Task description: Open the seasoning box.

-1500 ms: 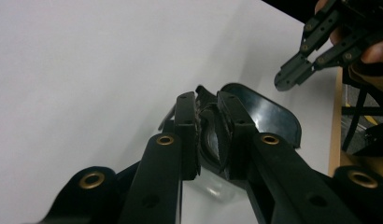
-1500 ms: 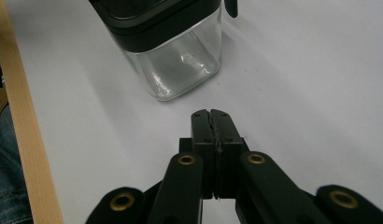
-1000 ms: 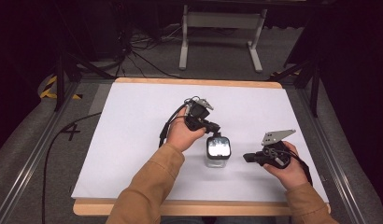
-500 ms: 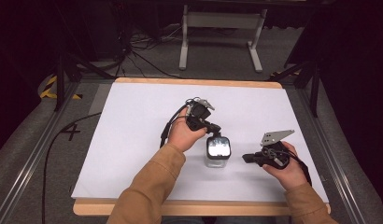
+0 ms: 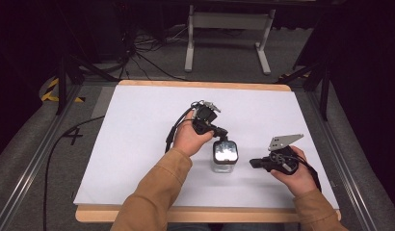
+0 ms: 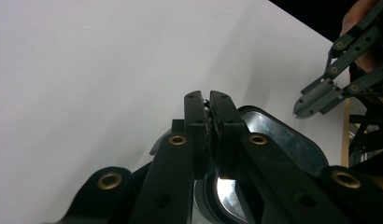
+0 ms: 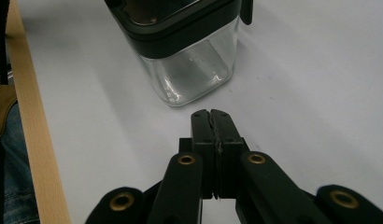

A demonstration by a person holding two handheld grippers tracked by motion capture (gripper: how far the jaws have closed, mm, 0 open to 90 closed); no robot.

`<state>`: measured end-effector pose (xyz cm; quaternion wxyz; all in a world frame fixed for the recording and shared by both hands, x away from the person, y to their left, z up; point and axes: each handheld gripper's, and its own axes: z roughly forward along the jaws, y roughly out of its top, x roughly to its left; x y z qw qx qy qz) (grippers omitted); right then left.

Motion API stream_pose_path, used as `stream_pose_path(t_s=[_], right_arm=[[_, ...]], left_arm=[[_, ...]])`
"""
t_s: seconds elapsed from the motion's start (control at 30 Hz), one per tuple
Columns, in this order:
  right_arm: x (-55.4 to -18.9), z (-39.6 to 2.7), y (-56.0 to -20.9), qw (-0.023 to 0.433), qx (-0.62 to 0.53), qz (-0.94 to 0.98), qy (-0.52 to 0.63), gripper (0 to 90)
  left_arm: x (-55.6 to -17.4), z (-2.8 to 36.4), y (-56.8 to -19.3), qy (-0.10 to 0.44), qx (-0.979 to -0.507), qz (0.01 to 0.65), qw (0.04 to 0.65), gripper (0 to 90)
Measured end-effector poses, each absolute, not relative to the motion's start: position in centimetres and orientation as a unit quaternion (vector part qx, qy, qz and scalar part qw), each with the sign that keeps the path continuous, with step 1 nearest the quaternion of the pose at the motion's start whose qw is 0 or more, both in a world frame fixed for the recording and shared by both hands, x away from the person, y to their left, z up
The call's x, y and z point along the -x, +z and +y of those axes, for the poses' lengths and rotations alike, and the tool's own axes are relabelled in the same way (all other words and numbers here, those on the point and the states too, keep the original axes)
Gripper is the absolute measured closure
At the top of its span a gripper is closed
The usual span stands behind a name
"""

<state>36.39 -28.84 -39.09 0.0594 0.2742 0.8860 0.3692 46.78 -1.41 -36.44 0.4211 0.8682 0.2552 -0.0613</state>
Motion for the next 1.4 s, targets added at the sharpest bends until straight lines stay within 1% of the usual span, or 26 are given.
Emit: stream_pose_path(t_s=[0.4, 0.73, 1.4], right_arm=[[-36.2, -28.0, -38.7, 0.064, -0.26, 0.887, 0.375, 90.0], [-35.8, -26.7, -38.1, 0.055, -0.238, 0.885, 0.396, 90.0], [-35.7, -25.7, -38.1, 0.054, -0.226, 0.885, 0.404, 90.0]], left_arm=[[-46.9, -1.3, -36.5, -0.072, -0.865, 0.264, 0.421, 86.8], [-46.8, -1.2, -36.6, -0.081, -0.858, 0.276, 0.425, 86.7], [-47.1, -1.2, -36.7, -0.094, -0.854, 0.287, 0.424, 86.7]])
